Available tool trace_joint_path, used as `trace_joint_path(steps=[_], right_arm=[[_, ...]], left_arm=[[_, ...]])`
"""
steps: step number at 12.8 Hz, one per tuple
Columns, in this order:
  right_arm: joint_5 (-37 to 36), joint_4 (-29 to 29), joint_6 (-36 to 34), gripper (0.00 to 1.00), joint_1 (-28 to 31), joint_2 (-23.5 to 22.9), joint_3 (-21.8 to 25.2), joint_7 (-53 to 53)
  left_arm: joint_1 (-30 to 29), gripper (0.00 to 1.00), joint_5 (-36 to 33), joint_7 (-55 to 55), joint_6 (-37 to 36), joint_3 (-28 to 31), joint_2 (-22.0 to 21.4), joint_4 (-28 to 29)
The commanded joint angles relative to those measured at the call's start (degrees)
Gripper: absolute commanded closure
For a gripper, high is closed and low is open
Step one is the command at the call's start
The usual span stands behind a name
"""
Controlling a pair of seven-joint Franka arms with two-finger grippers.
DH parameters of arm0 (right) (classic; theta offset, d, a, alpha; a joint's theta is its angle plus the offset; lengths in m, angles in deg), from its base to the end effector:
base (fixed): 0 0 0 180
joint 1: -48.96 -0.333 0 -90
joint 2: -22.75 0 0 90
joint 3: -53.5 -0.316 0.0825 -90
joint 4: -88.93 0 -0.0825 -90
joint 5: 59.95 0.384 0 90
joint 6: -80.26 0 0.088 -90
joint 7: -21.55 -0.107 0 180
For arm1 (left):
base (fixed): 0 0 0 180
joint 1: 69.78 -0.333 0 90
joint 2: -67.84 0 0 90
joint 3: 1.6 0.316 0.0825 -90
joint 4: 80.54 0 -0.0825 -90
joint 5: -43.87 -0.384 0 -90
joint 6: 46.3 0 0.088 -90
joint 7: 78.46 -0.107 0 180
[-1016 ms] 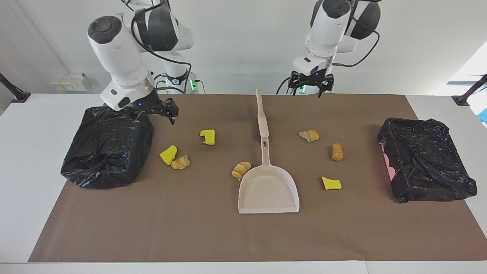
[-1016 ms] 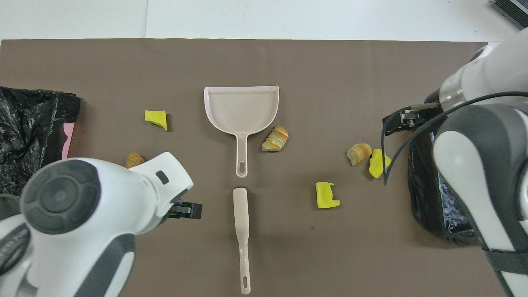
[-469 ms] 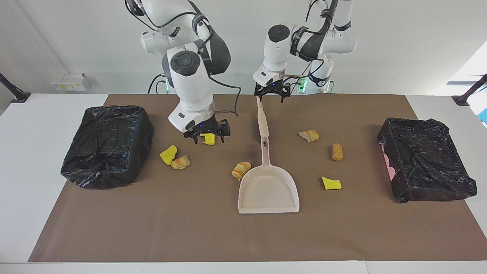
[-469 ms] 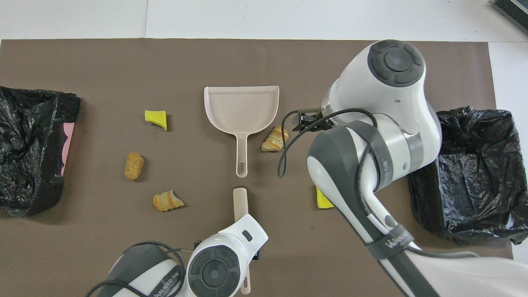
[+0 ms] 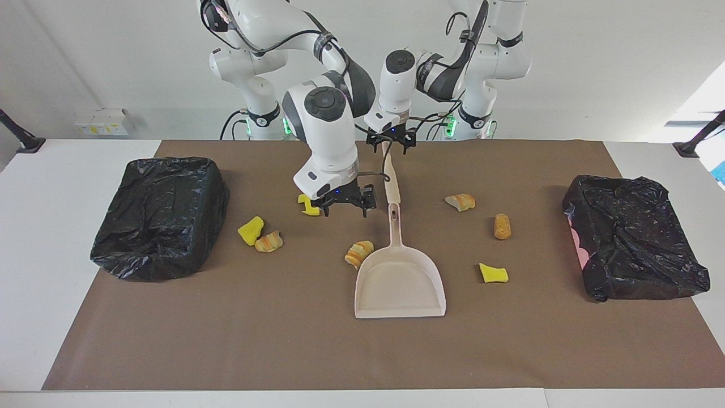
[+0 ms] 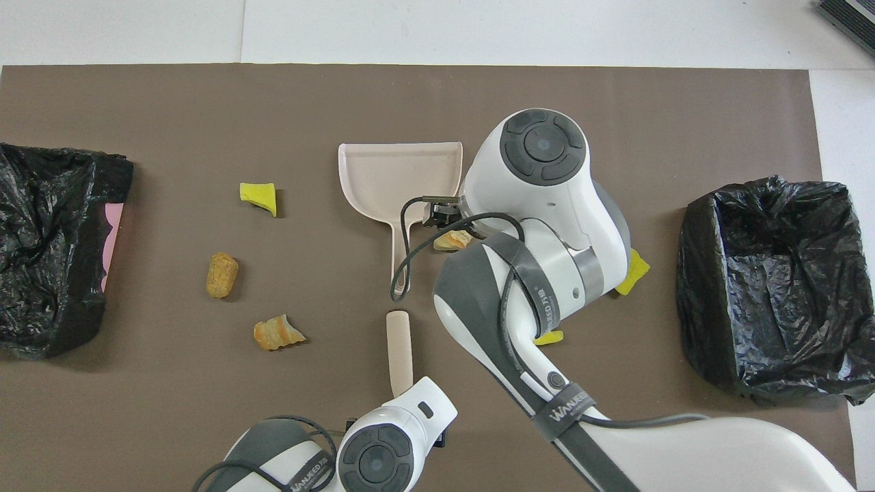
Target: Sweep and dump trash in bin
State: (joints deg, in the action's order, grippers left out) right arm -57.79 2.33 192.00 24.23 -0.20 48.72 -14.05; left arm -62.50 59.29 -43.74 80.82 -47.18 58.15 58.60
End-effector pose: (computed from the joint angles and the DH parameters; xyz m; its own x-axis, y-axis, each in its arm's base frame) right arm 0.5949 0.3305 0.4384 0.9920 -0.1261 -0.0081 -0.1264 -0.9889 -0.0778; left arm 0.2740 -0.3728 0.3442 0.9844 -0.1319 -0.1164 -0.1310 -0.9913 0.0158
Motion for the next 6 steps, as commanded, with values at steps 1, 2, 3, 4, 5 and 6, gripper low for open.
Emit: trace_joint_path(steps=[1, 2, 3, 4, 5, 6], right_arm=[[0.5, 5.5, 0.4, 0.0, -2.0, -5.2, 0.0, -3.6], [0.1, 7.2, 0.8, 0.0, -3.2, -7.2, 0.1, -5.4], [-0.4, 7.8, 1.5, 0.0, -3.7, -8.3, 0.1, -6.2], [-0.5, 7.8, 2.4, 0.0, -5.1, -9.0, 0.2, -6.7], [-1.0, 7.8, 3.5, 0.0, -6.4, -10.1, 0.4, -8.5], [-1.9, 7.8, 4.4, 0.0, -7.3, -11.2, 0.5, -9.9]], left_arm=[[0.7, 0.13, 2.1, 0.4, 1.0, 0.2, 0.1, 1.3], [0.7, 0.3, 3.2, 0.1, 0.9, 0.2, 0.2, 1.3], [0.6, 0.61, 3.3, -0.3, 0.7, 0.2, 0.2, 1.3], [0.6, 0.86, 3.3, -0.7, 0.7, 0.3, 0.2, 1.2], [0.5, 0.91, 3.3, -1.1, 0.7, 0.3, 0.3, 1.1], [0.5, 0.94, 3.3, -1.1, 0.5, 0.3, 0.3, 0.9]])
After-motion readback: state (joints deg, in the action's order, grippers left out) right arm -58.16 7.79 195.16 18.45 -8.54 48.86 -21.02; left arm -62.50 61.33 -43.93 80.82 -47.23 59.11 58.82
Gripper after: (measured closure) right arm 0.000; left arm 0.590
